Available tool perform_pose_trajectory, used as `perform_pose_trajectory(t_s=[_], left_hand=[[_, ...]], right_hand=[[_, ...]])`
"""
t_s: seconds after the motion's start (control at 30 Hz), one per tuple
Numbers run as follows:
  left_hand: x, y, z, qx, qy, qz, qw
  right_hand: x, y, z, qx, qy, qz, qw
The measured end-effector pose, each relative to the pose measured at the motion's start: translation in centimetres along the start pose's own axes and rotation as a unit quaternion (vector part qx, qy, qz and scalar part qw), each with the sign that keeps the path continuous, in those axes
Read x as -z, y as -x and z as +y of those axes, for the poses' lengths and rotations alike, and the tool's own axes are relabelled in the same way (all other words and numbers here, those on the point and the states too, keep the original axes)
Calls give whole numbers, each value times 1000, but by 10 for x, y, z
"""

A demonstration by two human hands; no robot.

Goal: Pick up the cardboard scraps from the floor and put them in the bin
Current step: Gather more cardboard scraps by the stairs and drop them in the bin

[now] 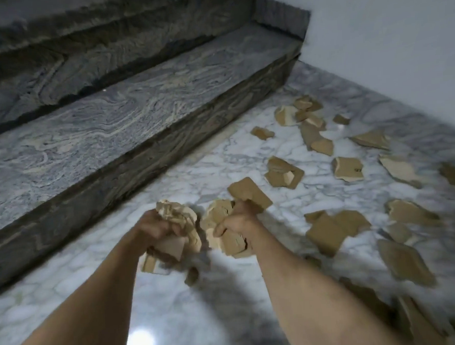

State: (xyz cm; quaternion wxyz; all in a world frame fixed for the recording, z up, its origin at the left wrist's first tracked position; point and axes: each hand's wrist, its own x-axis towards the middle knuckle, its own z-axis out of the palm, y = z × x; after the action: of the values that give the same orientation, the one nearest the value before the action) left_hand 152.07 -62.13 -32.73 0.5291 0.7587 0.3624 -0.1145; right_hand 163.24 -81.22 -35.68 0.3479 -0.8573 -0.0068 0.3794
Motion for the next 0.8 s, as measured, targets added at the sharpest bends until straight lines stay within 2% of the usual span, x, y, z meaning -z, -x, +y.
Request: perform_pose_trajectory(t_s=[0.1, 0.17, 0.27, 0.33, 0.43, 0.5, 0.67, 0.8], left_hand=[[-5, -20, 20, -14, 37, -3, 999], [-15, -36, 20, -8, 55, 2, 998], [-34, -84, -12, 9, -11, 4, 1000], [-45, -107, -31, 36, -41, 14, 998], [-54, -74, -3, 70, -37, 35, 996], [-57, -63, 8, 72, -40, 38, 996], [-57, -64, 17, 46, -92, 24, 994], [-26, -56, 5, 73, -33, 25, 997]], right_hand=[[53, -20, -2, -10, -110, 53, 993], [74, -40, -4, -23, -128, 42, 991], [65, -63, 2, -80, -52, 21, 995], [49, -71, 3, -107, 17, 61, 992], [39, -69, -2, -134, 128, 91, 979], [38, -67, -5, -139, 138, 102, 975], [37, -56, -3, -69, 86, 137, 984], [37, -26, -4, -21, -69, 95, 993]])
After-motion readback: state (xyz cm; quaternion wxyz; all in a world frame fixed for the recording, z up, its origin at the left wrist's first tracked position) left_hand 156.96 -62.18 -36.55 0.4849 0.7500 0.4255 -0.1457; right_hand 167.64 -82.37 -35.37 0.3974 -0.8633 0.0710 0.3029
